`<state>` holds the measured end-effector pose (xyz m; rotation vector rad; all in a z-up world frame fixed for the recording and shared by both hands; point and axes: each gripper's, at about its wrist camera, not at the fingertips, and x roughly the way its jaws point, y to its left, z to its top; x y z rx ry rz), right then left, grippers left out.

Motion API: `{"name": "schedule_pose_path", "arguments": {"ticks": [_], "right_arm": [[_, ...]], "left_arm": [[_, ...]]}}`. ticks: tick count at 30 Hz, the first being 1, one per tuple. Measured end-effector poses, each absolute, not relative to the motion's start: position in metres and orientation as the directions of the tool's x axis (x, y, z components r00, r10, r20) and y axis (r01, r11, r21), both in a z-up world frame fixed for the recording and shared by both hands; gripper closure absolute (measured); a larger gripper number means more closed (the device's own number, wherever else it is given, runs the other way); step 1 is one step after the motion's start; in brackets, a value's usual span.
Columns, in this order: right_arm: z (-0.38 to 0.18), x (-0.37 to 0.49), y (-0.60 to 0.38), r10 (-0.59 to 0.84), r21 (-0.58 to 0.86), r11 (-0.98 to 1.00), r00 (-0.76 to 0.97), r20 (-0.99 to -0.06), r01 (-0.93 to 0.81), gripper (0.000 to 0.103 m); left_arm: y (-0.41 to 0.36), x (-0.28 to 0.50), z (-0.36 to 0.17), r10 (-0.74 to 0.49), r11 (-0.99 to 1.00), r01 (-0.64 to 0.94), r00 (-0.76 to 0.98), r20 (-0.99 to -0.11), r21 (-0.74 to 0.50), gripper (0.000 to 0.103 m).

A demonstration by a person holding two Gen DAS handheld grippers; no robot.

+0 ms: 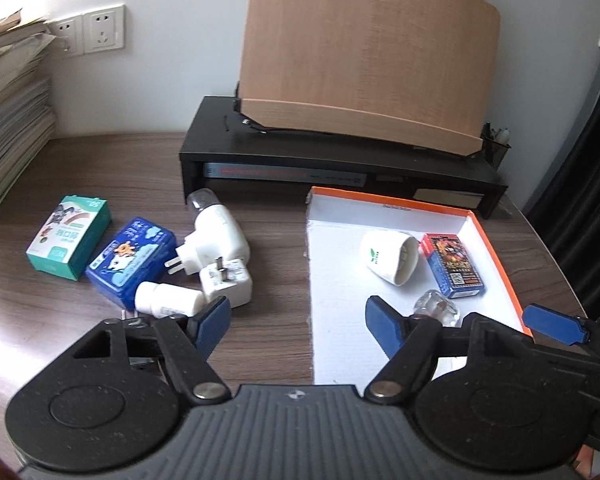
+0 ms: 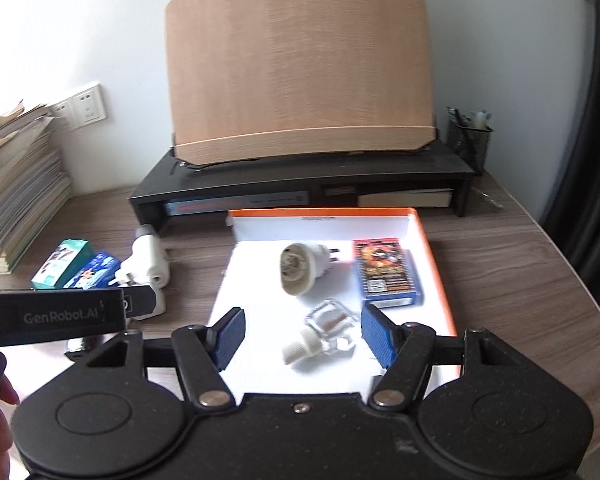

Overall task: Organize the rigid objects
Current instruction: 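Move both tools from the box back toward the scattered items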

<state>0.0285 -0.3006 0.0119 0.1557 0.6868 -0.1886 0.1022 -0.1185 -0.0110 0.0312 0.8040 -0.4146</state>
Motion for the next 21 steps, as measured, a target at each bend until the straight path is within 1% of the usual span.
{"name": "schedule_pose_path", "arguments": {"ticks": [11, 21], "right_arm": [[0.009, 0.050, -0.256, -0.030, 0.081, 0.991, 0.758, -0.651, 0.109, 0.025], [0.002, 0.064, -0.231, 0.009, 0.080, 0.995, 0.747, -0.665, 0.059, 0.025]], "left_arm": [[-0.059, 0.106, -0.014, -0.260, 0.962, 0.243, 0.654, -0.710, -0.127, 0.026], [-0.023, 0.112, -0.023, -0.209, 0.977, 0.172, 0.657, -0.724, -0.126, 0.024]]}}
